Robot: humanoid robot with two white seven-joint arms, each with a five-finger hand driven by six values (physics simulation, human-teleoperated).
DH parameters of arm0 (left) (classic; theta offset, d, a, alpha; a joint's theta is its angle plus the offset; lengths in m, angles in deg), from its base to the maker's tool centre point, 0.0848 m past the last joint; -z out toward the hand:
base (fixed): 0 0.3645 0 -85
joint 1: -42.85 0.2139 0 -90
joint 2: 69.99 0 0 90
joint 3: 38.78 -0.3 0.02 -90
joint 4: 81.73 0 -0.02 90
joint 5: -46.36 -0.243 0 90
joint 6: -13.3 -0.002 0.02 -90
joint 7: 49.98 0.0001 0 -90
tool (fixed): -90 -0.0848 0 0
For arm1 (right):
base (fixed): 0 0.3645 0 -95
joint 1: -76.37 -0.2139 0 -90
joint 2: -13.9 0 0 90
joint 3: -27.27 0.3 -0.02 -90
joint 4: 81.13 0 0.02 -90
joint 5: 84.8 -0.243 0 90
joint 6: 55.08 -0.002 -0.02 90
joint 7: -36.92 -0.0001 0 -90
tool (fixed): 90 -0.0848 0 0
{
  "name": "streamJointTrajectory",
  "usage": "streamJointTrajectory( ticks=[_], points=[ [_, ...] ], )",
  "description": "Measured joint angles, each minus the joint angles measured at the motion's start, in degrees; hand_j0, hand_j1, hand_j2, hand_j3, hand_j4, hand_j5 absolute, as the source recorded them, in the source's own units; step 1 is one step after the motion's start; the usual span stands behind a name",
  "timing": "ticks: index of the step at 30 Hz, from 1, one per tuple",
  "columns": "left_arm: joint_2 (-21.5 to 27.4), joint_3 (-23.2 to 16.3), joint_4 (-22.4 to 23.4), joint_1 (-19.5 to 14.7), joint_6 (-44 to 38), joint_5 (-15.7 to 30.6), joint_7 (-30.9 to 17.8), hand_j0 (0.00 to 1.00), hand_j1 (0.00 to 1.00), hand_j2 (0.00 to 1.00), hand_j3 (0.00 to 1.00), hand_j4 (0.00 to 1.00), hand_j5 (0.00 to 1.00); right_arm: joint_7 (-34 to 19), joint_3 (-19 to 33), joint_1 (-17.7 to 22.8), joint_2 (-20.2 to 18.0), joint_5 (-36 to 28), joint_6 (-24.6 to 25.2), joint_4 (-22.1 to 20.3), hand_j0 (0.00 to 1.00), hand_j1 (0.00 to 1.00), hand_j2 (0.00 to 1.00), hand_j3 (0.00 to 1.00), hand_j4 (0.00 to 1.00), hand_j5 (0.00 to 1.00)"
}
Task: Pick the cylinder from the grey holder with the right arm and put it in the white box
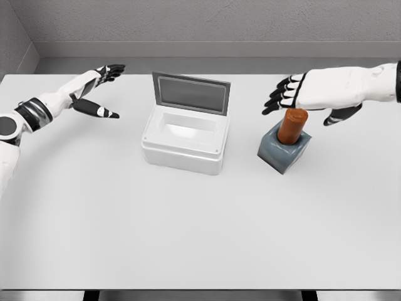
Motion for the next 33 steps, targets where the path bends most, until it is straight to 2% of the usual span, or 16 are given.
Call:
streamJointTrajectory(
  ticks=[3,9,10,20,33],
  points=[
    [0.0,0.07,0.08,-0.18,-0.1,0.0,-0.03,1.0,1.0,1.0,1.0,1.0,1.0,-0.12,-0.74,0.97,0.52,-1.69,-0.01,1.53,1.0,1.0,1.0,1.0,1.0,1.0],
    [-1.25,-0.27,0.12,-2.64,-0.83,-0.28,-0.04,1.0,1.0,1.0,1.0,1.0,1.0,-0.12,-0.62,1.14,0.32,-5.58,-0.01,2.64,1.0,1.0,1.0,1.0,1.0,1.0],
    [-1.74,-0.3,0.14,-3.25,-1.24,-0.78,-0.04,1.0,1.0,1.0,1.0,1.0,1.0,-0.15,-0.66,2.53,0.48,-5.9,-0.02,2.66,1.0,1.0,1.0,1.0,1.0,1.0],
    [-2.86,-0.21,0.83,-3.34,-2.21,-2.09,-0.04,1.0,1.0,1.0,1.0,1.0,1.0,-0.38,0.95,3.52,0.46,-7.82,-0.01,3.21,1.0,1.0,1.0,1.0,1.0,1.0],
    [-2.64,0.06,1.42,-3.16,-2.18,-2.19,-0.04,1.0,1.0,1.0,1.0,1.0,1.0,-1.71,3.5,4.04,1.48,-7.29,-0.01,3.95,1.0,1.0,1.0,1.0,1.0,1.0]
  ],
)
